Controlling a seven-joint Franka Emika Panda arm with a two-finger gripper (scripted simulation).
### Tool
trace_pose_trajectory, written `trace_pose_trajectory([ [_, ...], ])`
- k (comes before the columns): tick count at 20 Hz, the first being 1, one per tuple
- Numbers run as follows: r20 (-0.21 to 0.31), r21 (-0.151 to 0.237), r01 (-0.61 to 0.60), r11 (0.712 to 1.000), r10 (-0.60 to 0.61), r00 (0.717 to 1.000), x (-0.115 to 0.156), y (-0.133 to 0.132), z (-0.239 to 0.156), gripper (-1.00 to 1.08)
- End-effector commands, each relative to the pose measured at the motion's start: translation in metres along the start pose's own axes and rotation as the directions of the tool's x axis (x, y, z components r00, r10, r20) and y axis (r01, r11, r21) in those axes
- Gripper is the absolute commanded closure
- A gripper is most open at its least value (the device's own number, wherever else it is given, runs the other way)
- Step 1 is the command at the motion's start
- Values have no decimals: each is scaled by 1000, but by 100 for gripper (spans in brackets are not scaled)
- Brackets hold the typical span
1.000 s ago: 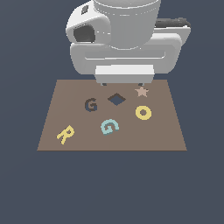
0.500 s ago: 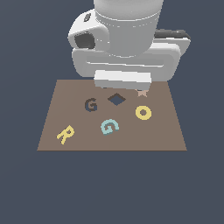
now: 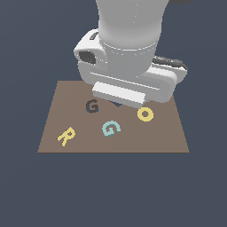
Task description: Insert a designated object into the corresponding slot on a board.
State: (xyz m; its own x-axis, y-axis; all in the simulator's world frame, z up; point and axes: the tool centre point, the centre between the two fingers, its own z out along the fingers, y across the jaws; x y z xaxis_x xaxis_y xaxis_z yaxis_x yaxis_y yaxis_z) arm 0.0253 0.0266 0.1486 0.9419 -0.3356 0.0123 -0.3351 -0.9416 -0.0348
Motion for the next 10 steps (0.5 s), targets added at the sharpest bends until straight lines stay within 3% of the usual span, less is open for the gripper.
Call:
trace_pose_trajectory([
  [1,-1,-4,-79,997,79,997,5,-1,9,-92],
  [5,-3,-10,-227,974,227,974,15,0,25,-92],
  [10,-8,-18,-414,910,414,910,28,3,47,-92],
])
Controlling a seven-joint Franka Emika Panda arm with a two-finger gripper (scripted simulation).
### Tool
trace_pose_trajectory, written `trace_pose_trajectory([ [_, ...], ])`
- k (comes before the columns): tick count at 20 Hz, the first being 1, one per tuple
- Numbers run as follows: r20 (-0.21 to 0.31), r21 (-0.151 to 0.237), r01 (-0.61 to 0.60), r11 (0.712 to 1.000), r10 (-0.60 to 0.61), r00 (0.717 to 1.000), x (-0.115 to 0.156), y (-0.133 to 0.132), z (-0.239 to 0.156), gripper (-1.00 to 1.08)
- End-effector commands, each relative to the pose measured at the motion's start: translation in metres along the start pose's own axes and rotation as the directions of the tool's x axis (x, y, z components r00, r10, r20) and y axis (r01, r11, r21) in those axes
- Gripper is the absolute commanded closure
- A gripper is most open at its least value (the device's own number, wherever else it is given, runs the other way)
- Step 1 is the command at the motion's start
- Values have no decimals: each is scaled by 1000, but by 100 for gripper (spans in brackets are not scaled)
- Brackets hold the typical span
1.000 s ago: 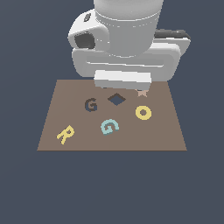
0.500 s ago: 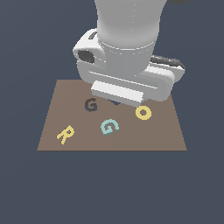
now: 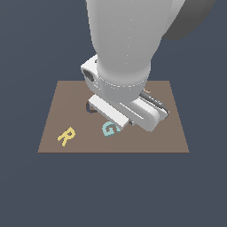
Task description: Insert a designated object into the corresponding slot on a board.
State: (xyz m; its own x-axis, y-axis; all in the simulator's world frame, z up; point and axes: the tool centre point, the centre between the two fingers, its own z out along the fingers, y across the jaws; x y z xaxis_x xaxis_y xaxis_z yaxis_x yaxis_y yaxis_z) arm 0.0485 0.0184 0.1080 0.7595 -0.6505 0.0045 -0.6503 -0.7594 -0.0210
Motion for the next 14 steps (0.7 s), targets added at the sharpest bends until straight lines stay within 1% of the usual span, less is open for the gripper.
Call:
trace_pose_trajectory([
  [1,-2,-4,-97,995,97,995,7,-1,11,-92],
  [4,-3,-8,-197,980,197,980,13,0,22,-92],
  [7,-4,-12,-284,959,284,959,20,1,31,-92],
  [14,-6,-17,-430,903,430,903,30,4,49,-92],
])
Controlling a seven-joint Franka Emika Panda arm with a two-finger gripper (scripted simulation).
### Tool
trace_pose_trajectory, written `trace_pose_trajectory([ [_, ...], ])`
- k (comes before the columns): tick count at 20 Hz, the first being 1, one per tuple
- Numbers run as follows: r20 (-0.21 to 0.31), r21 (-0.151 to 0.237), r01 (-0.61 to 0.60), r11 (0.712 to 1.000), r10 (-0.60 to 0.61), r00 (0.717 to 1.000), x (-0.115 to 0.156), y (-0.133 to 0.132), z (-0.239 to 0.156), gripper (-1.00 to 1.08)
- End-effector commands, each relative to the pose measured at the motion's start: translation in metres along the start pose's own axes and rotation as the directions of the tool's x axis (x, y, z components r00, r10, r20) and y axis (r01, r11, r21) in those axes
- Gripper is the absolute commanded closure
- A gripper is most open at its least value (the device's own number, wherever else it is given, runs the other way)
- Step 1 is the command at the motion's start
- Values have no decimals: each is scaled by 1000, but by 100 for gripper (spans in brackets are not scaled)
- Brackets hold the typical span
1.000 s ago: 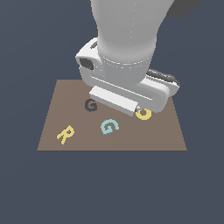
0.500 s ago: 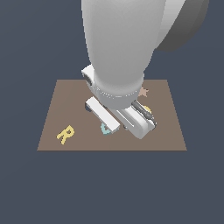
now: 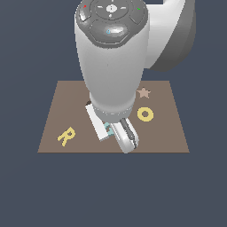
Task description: Insert a designated object into the corresponding slot on a board.
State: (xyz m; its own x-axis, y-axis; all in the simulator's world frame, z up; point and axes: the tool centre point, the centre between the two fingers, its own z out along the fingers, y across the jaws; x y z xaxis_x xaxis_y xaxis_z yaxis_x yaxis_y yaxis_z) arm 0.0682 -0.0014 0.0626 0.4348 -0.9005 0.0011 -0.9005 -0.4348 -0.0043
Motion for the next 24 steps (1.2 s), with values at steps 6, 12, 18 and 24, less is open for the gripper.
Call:
trace_pose_trajectory([
  [6,0,-4,-105,994,105,994,7,0,11,-92],
  [12,0,-4,-119,993,119,993,8,0,13,-92],
  [18,1,-4,-119,993,119,993,8,0,19,-92],
  [24,1,-4,-119,993,119,993,8,0,33,-92],
])
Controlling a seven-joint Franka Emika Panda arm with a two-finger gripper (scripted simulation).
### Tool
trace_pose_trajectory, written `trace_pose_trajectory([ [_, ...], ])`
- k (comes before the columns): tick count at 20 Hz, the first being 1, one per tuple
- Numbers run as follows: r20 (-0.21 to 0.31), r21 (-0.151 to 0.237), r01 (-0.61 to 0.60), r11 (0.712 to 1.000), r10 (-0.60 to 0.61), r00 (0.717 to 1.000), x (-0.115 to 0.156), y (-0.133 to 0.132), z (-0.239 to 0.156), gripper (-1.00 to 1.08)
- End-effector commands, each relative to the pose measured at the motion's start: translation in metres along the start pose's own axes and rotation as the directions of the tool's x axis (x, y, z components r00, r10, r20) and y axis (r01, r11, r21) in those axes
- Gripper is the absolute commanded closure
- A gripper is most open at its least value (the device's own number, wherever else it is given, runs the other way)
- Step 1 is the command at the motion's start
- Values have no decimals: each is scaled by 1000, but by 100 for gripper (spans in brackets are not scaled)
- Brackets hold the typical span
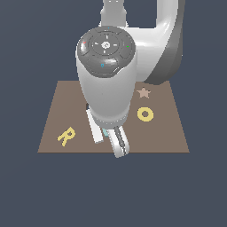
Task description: Insert a designated object into the corresponding slot on a board.
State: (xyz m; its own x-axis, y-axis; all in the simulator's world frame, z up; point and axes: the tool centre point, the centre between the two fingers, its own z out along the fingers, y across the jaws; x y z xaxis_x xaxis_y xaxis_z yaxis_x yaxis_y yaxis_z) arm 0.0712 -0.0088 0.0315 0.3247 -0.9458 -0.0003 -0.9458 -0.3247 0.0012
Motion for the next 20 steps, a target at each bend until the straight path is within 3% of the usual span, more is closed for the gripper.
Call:
trace_pose_trajectory([
  [1,0,1,0,1000,0,1000,0,0,2,108],
  [20,0,2,46,999,-46,999,-2,3,1,108],
])
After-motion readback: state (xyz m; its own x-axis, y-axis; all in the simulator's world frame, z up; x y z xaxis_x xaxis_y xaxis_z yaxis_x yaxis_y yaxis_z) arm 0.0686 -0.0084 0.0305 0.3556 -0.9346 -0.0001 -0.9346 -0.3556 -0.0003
